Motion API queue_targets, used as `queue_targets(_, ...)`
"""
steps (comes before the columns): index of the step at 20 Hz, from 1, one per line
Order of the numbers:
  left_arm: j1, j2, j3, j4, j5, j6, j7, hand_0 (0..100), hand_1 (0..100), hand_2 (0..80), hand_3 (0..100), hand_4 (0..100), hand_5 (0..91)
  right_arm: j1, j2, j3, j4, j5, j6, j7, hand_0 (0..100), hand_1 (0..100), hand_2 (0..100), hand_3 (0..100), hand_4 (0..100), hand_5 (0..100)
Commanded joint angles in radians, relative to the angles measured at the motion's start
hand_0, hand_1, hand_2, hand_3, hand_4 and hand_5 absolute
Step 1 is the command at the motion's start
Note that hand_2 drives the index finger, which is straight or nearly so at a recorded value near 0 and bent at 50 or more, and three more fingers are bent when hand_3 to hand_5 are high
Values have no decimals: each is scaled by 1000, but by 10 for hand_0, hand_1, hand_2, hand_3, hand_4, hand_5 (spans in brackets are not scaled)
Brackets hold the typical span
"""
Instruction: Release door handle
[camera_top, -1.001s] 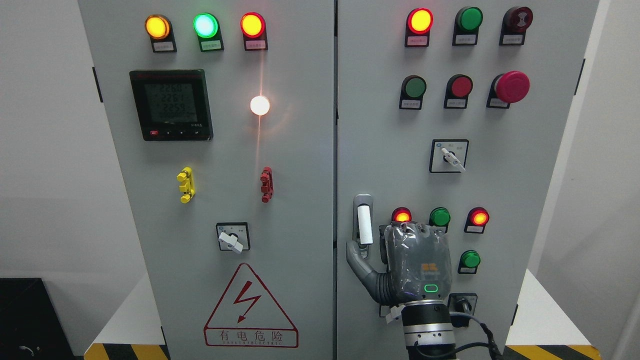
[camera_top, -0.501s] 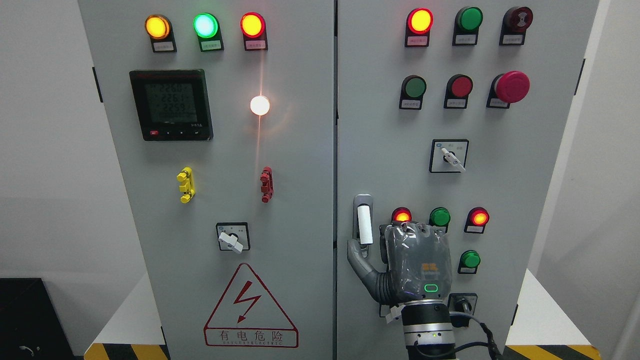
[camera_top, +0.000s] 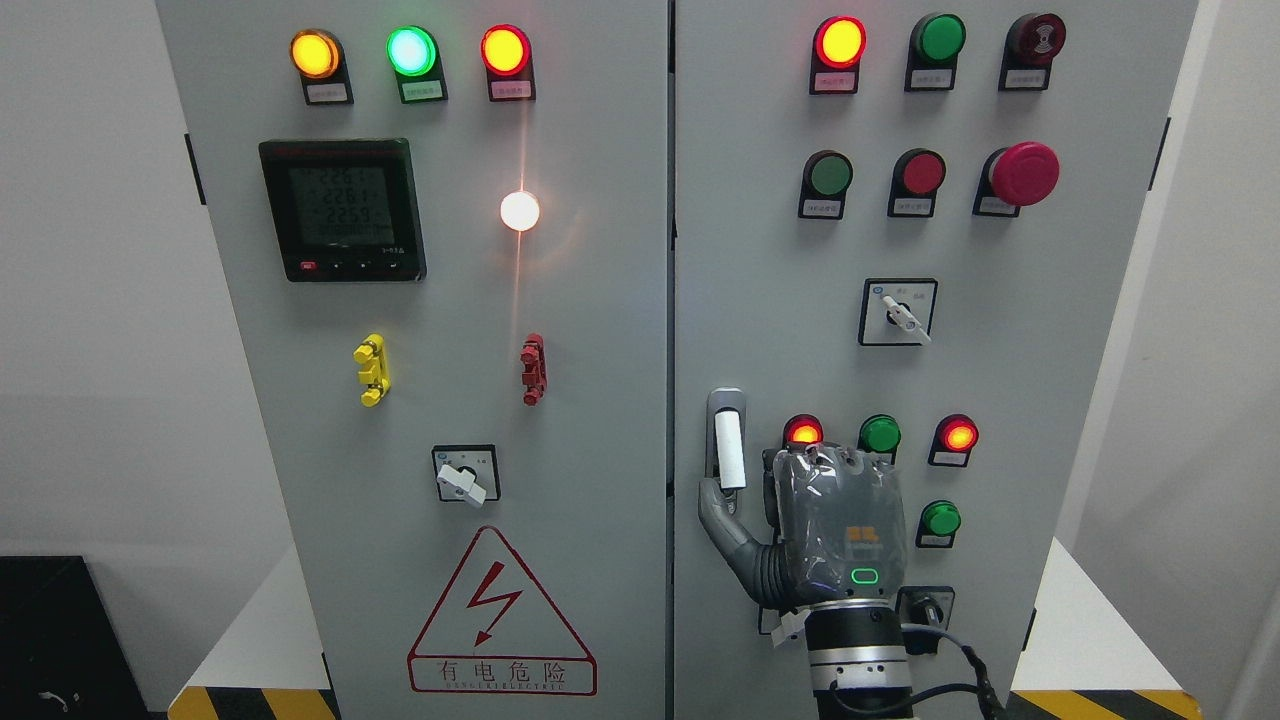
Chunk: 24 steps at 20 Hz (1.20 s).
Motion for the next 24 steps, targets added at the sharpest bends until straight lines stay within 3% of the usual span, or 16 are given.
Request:
queue_targets(1, 0, 0, 0, 0, 0, 0, -1, 120, 556, 0, 0, 0, 0, -1, 1, -3, 1, -2, 0, 0, 347, 337, 1000, 1000, 958, 1000)
queue_targets(24, 0, 0, 0, 0, 0, 0, -1, 120, 556, 0, 0, 0, 0, 1, 1, -12, 1, -6, 11, -1, 403, 341, 1000, 1000, 957, 1000)
